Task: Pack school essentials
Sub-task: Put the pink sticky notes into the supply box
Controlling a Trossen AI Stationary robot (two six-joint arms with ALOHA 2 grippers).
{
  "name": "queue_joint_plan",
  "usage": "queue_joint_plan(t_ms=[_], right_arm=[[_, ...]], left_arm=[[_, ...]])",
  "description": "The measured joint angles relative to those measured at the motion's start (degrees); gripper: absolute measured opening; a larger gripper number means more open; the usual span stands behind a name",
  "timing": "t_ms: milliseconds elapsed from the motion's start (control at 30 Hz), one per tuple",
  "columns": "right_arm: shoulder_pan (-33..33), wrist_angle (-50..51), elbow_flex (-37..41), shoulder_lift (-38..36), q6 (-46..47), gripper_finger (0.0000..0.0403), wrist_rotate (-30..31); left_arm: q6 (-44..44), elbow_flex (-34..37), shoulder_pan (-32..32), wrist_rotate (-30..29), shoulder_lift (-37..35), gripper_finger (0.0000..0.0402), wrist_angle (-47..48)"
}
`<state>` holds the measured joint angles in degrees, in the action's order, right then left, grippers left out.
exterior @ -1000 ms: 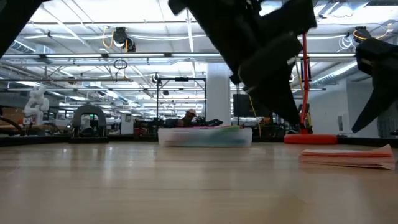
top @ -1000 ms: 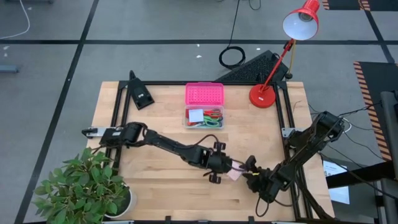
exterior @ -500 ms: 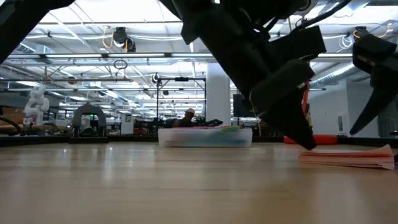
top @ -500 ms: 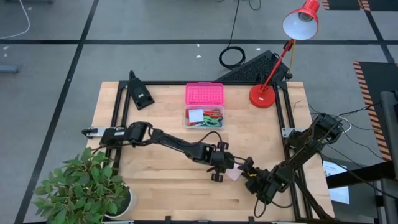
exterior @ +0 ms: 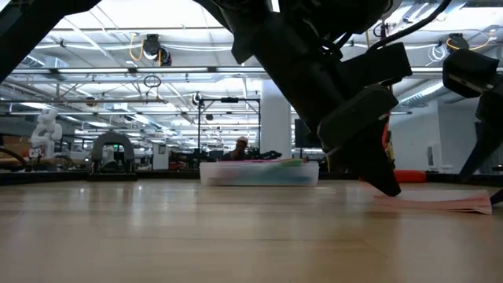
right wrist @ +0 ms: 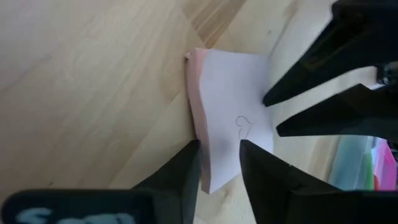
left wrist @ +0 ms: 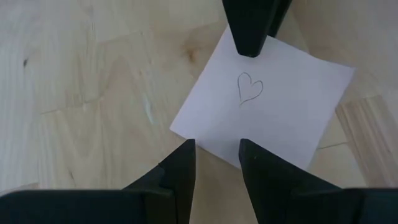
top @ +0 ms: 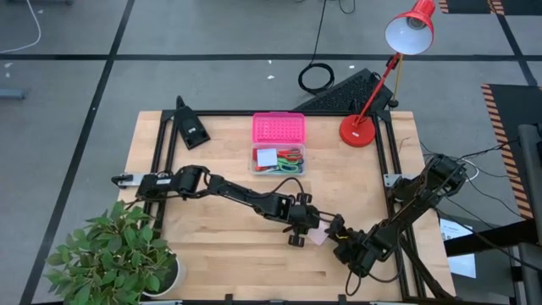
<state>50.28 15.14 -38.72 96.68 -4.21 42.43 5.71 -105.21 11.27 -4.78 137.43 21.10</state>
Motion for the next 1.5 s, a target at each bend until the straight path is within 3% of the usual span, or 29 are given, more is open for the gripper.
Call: queue_joint_plan(t_ms=[367, 833, 1233, 1500], right_arm=[[-0.3, -0.1, 0.0, -0.5, -1.1, 0.0065, -3.6], [0.0, 3.6, 0.1, -4.2, -1.6, 0.0157, -2.1], [-2.9, -1.2, 0.2, -4.2, -10.0, 0.0149, -2.9], [-6.6, -4.6, 0.1, -4.4, -10.7, 0.0148, -8.3]], left_arm=[[1.1, 0.1, -0.1, 0.1, -0.3, 0.0131, 1.7], [2.1, 0.3, 0.4, -0.2, -2.2, 0.0131, 3.9], [1.8, 0.3, 1.9, -0.3, -5.5, 0.0131, 6.4], [-0.1, 0.2, 1.9, -1.2, -5.5, 0.0131, 13.0]])
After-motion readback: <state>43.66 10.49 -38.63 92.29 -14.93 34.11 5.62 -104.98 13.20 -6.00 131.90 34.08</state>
